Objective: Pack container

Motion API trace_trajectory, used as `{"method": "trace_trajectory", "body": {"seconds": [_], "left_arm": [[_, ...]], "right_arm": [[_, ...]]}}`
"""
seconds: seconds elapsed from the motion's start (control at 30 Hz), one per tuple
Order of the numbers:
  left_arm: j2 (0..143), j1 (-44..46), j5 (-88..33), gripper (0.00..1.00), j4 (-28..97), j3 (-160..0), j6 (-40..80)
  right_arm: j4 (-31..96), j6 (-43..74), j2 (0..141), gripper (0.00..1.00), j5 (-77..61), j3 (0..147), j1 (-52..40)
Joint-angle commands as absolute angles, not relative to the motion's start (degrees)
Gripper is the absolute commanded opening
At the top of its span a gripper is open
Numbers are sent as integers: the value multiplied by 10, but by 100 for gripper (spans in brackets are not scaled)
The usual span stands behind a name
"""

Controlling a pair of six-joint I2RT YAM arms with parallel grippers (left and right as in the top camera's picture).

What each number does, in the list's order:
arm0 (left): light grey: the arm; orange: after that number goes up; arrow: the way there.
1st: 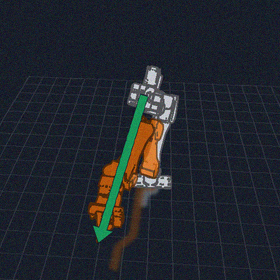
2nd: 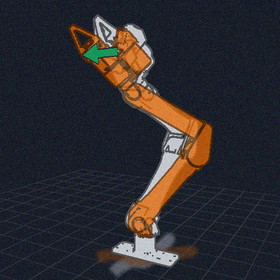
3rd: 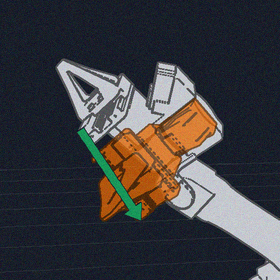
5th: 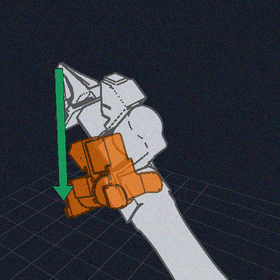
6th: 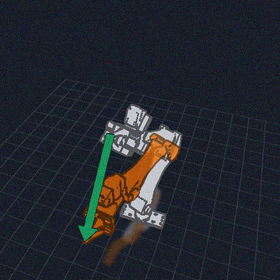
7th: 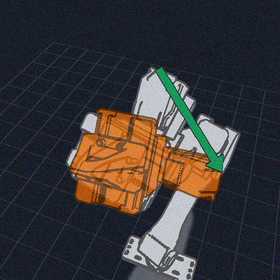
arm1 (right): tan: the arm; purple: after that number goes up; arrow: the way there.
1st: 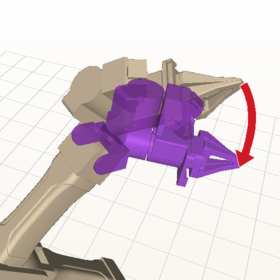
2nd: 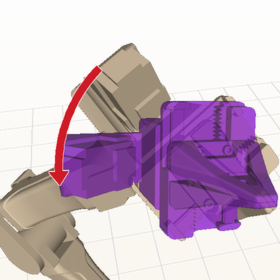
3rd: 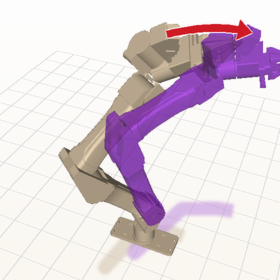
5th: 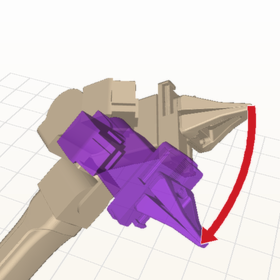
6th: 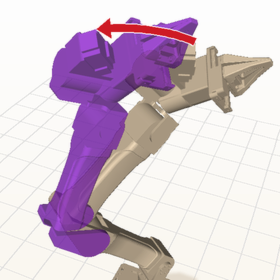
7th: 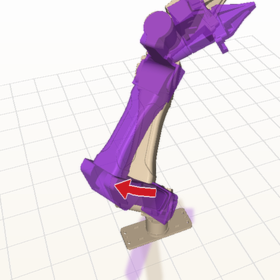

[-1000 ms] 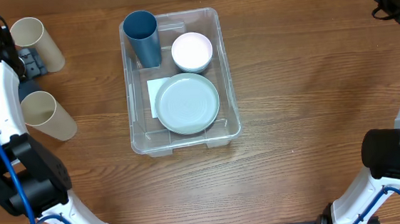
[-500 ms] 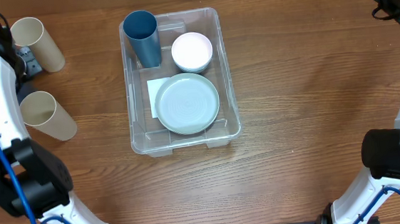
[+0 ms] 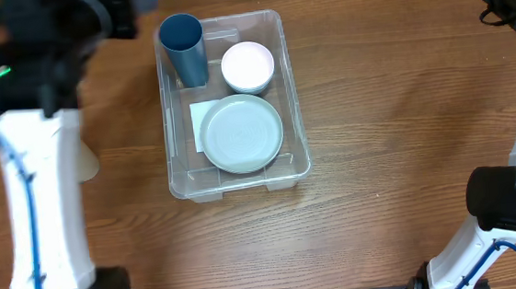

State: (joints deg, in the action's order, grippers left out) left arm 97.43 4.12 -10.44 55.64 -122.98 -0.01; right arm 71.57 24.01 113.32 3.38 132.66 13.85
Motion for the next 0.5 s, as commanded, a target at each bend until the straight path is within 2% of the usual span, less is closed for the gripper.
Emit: {"method": "trace_trajectory", "body": {"seconds": [0.0,0.17,0.37,0.47], "left_arm": [[1032,100,-71,4,545,-1230,-43],[1089,110,-71,4,533,-1230,-43],[1093,109,-68,4,550,-1230,-41],[1093,109,-23,4,579,-1230,-41]], "right_arm": [[712,243,1134,100,38,1330,138],[712,242,1134,100,38,1330,138],[712,243,1134,100,38,1330,138],[712,243,1134,100,38,1330,138]]}}
